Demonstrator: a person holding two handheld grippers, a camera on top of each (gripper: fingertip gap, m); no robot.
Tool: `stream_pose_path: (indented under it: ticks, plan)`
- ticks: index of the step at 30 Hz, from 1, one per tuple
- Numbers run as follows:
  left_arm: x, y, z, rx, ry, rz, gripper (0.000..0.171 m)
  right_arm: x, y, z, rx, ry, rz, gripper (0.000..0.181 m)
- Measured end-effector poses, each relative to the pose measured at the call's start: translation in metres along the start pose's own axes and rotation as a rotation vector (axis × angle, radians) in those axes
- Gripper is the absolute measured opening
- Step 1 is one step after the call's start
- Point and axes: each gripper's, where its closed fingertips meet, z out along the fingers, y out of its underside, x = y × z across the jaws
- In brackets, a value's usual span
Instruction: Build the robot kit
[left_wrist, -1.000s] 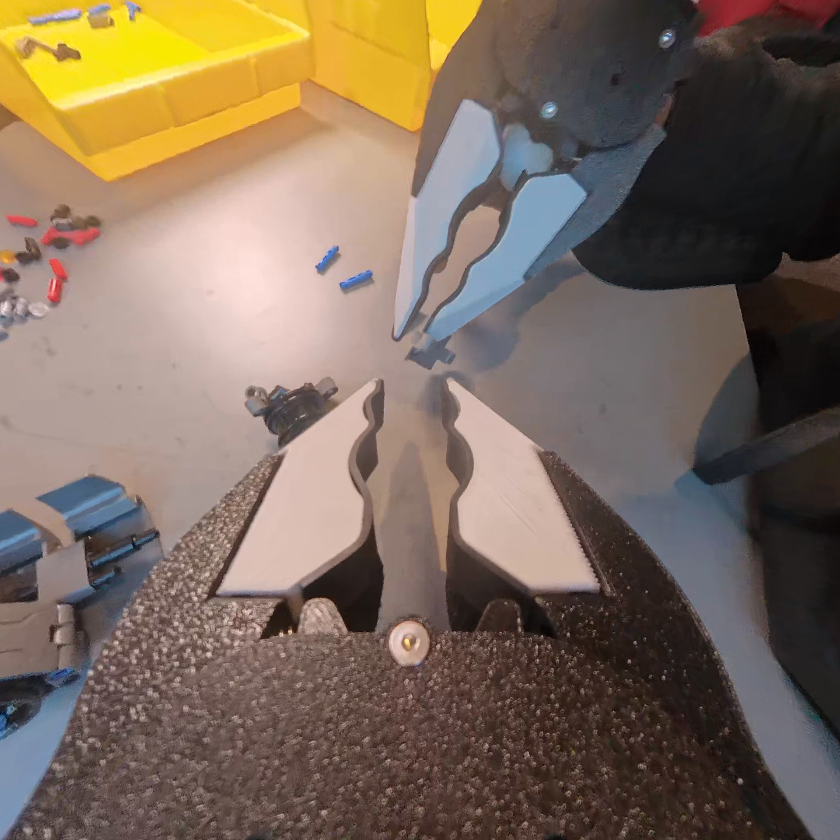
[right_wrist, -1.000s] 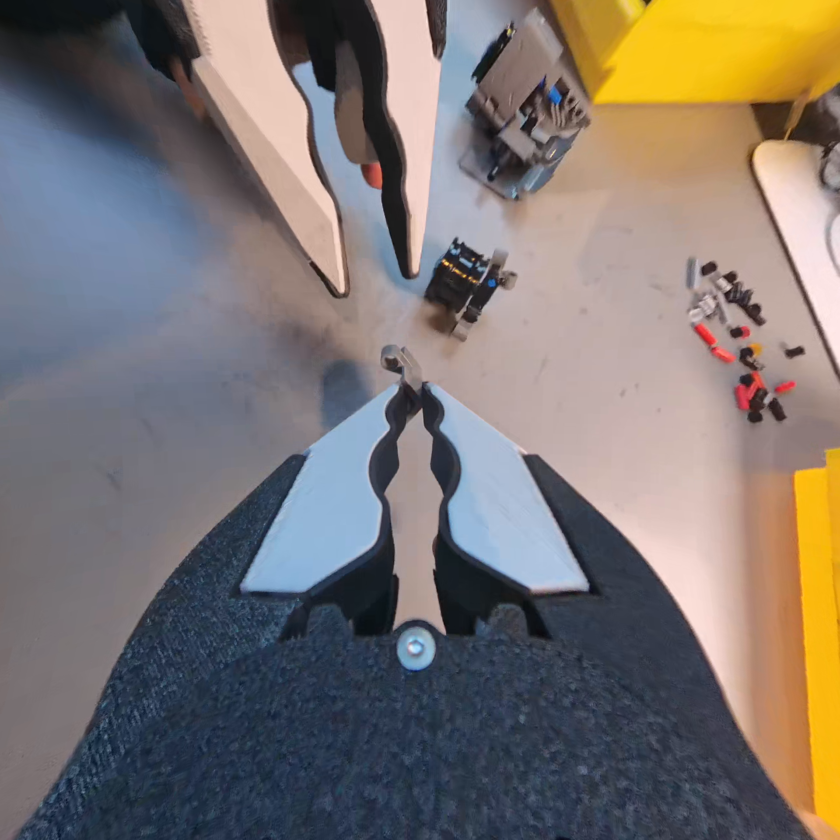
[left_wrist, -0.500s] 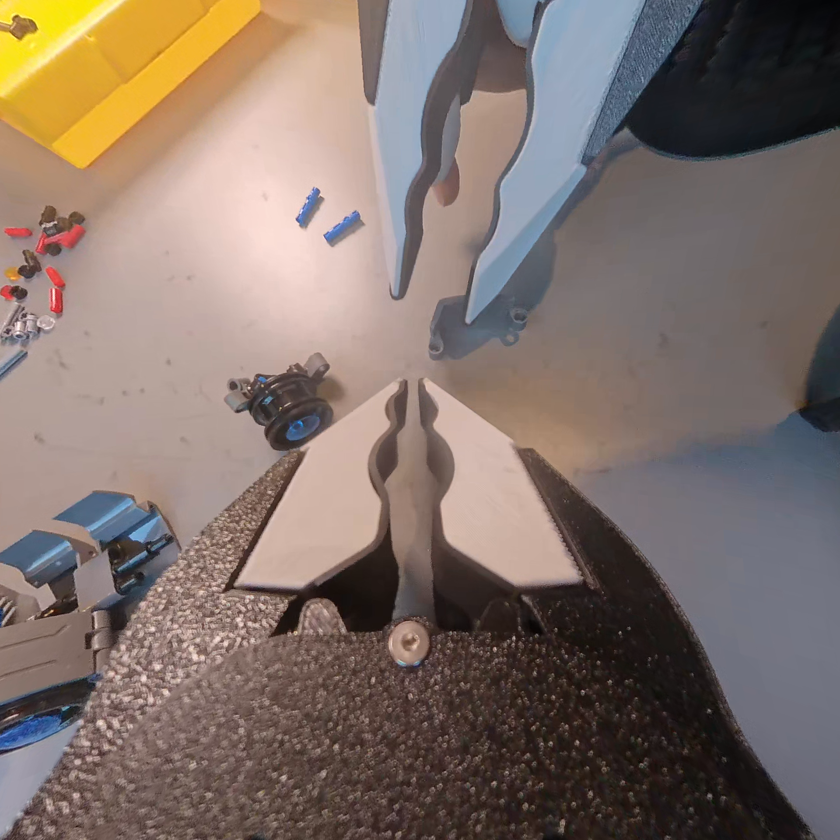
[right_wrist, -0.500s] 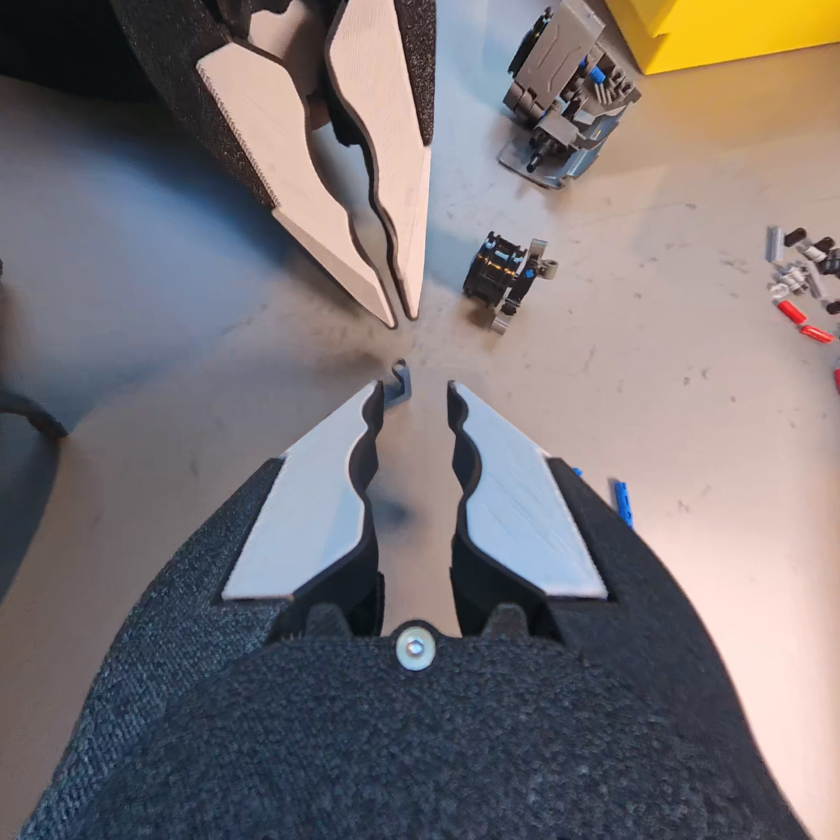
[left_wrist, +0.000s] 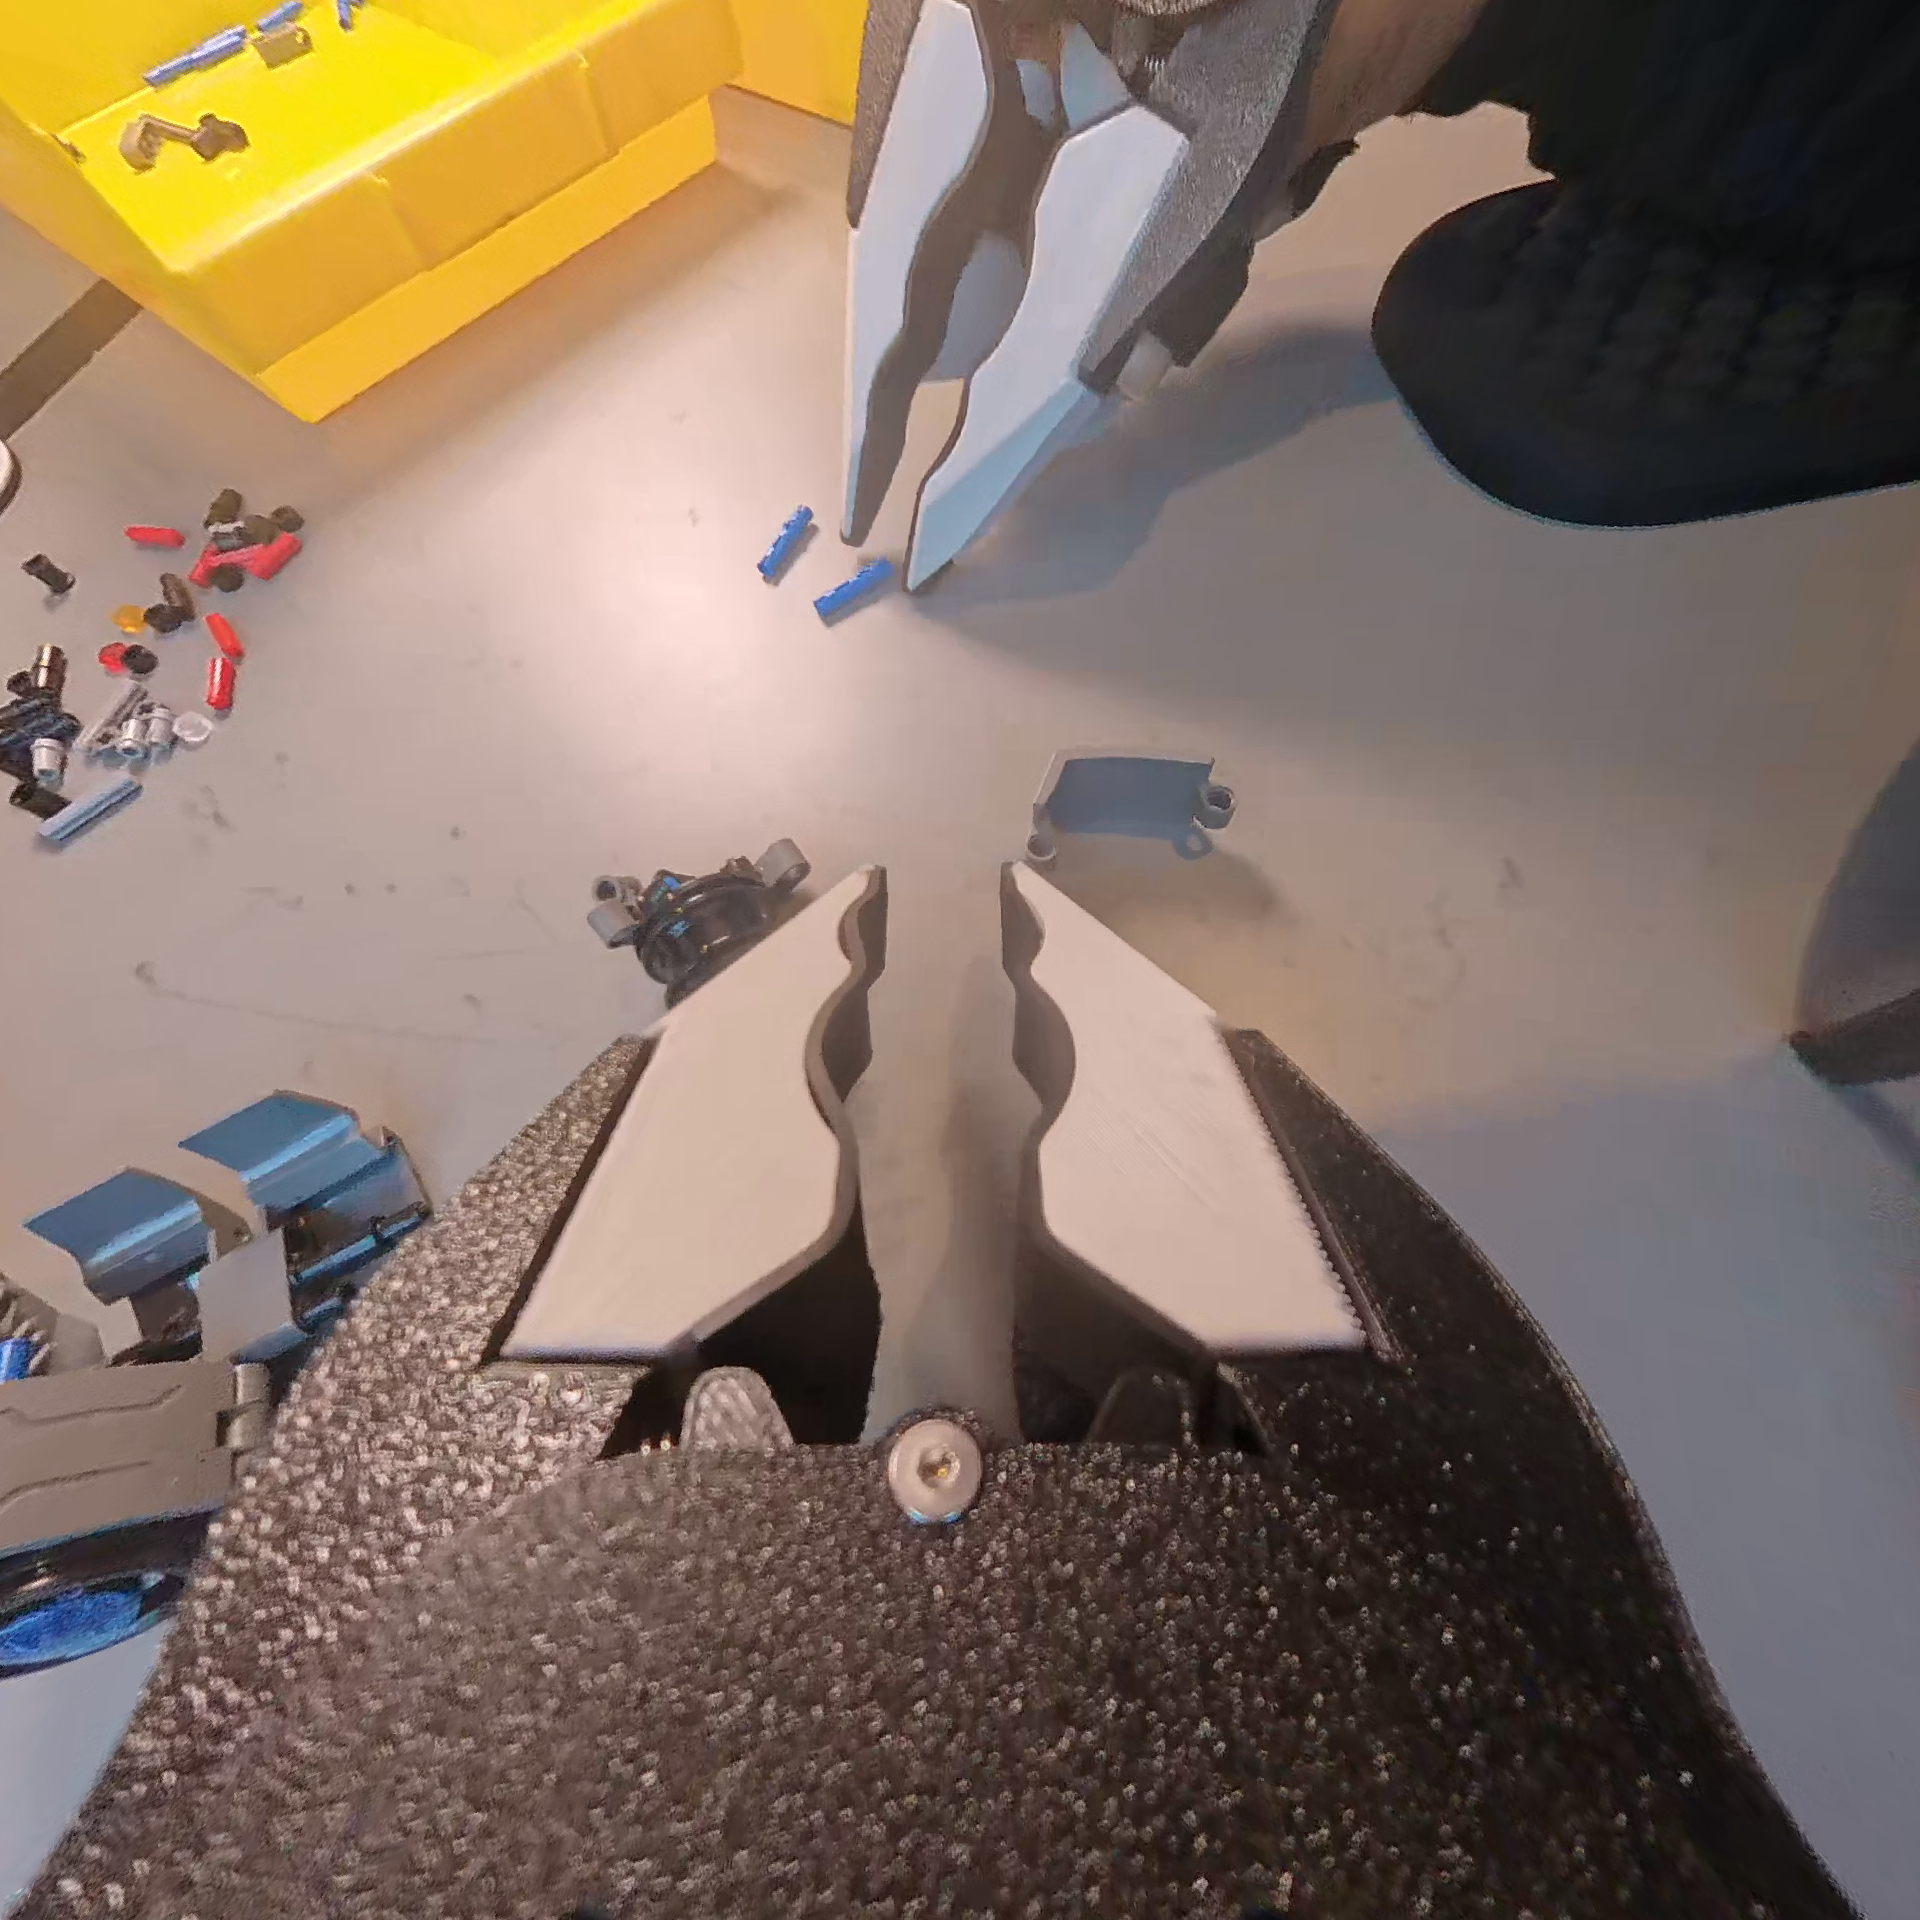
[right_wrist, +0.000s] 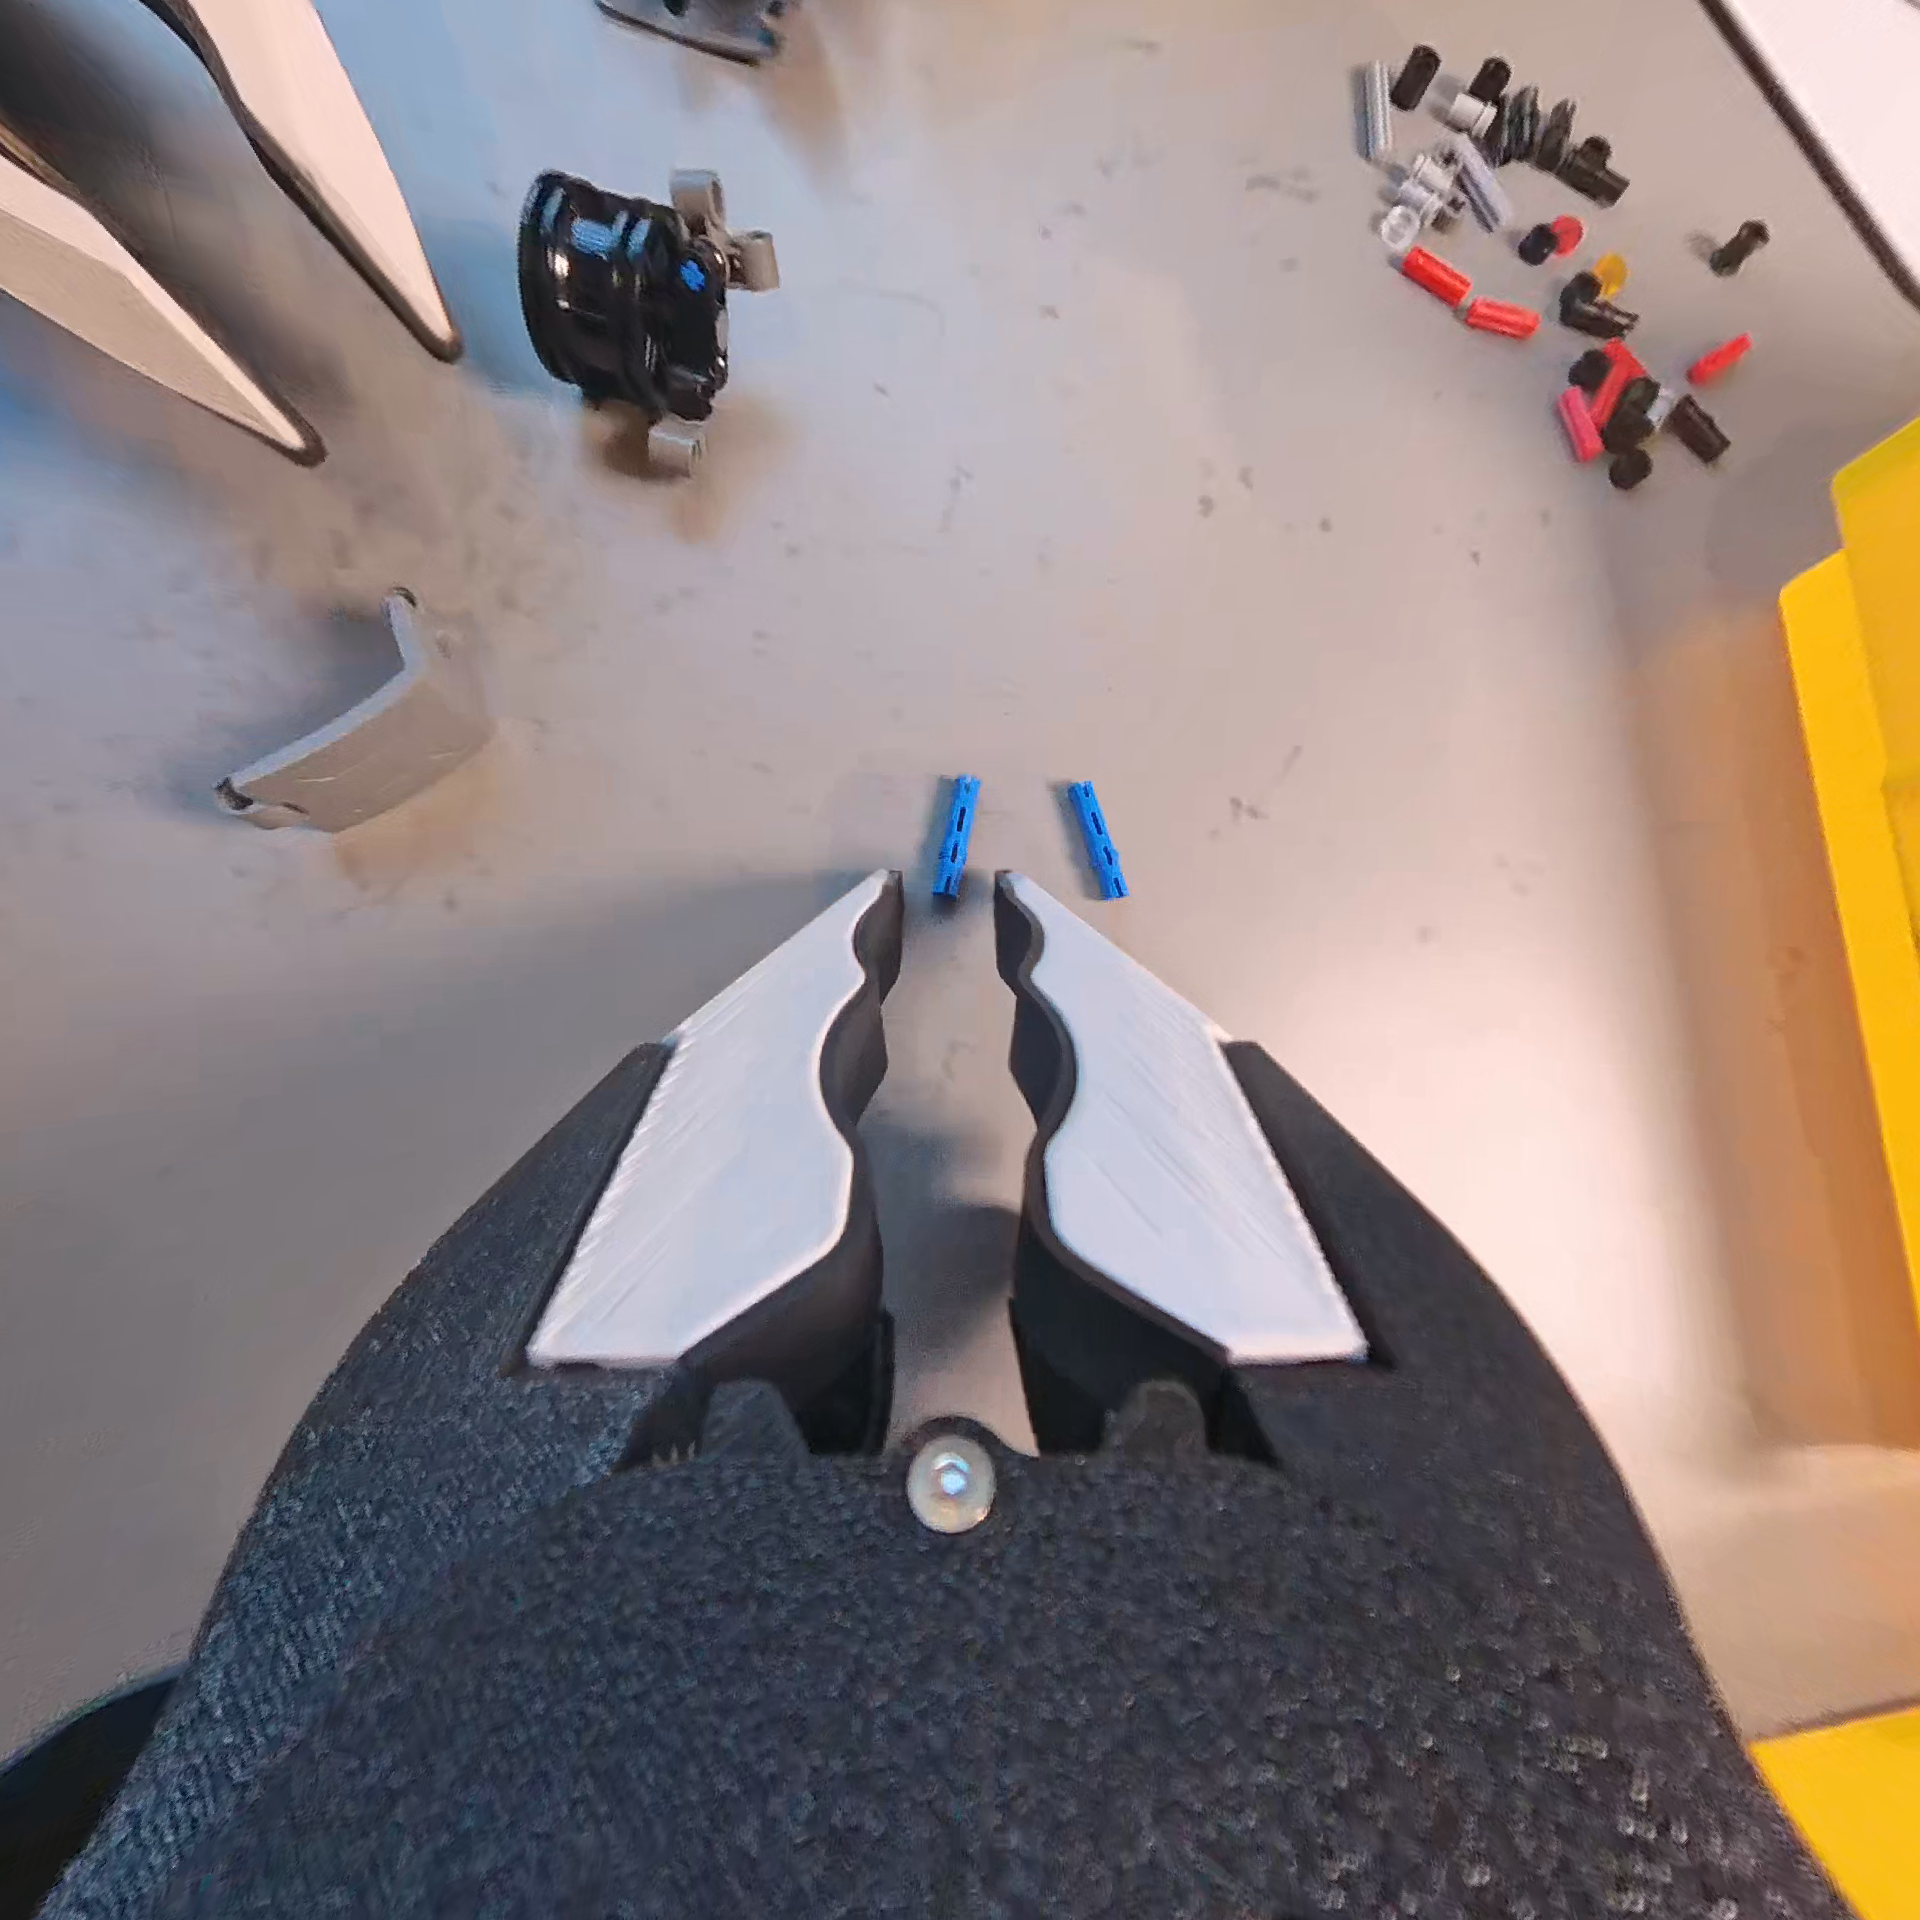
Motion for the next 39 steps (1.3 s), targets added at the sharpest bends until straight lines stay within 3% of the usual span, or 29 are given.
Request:
stream_pose_path:
  ticks: [5,9,16,20,23,29,39]
  plan:
    - [-0.001,-0.007,-0.003,0.056,0.010,-0.050,0.028,-0.002,-0.004,0.004,-0.005,0.012,-0.023,0.004]
    - [-0.003,-0.031,-0.013,0.227,0.076,-0.184,0.036,-0.005,-0.009,0.002,0.038,0.004,-0.028,0.004]
    - [-0.015,-0.062,-0.041,0.486,0.183,-0.376,0.030,-0.044,-0.111,-0.058,0.690,-0.150,-0.026,0.004]
    - [-0.012,-0.078,-0.055,0.608,0.272,-0.451,0.026,-0.062,-0.129,-0.068,0.812,-0.085,-0.146,0.004]
    - [-0.007,-0.084,-0.059,0.642,0.307,-0.448,0.020,-0.071,-0.139,-0.076,0.889,-0.102,-0.137,0.004]
    - [-0.001,-0.087,-0.061,0.649,0.308,-0.423,0.005,-0.076,-0.140,-0.070,0.881,-0.089,-0.169,0.004]
    - [-0.003,-0.082,-0.056,0.623,0.292,-0.425,0.005,-0.077,-0.136,-0.062,0.844,-0.068,-0.187,0.004]
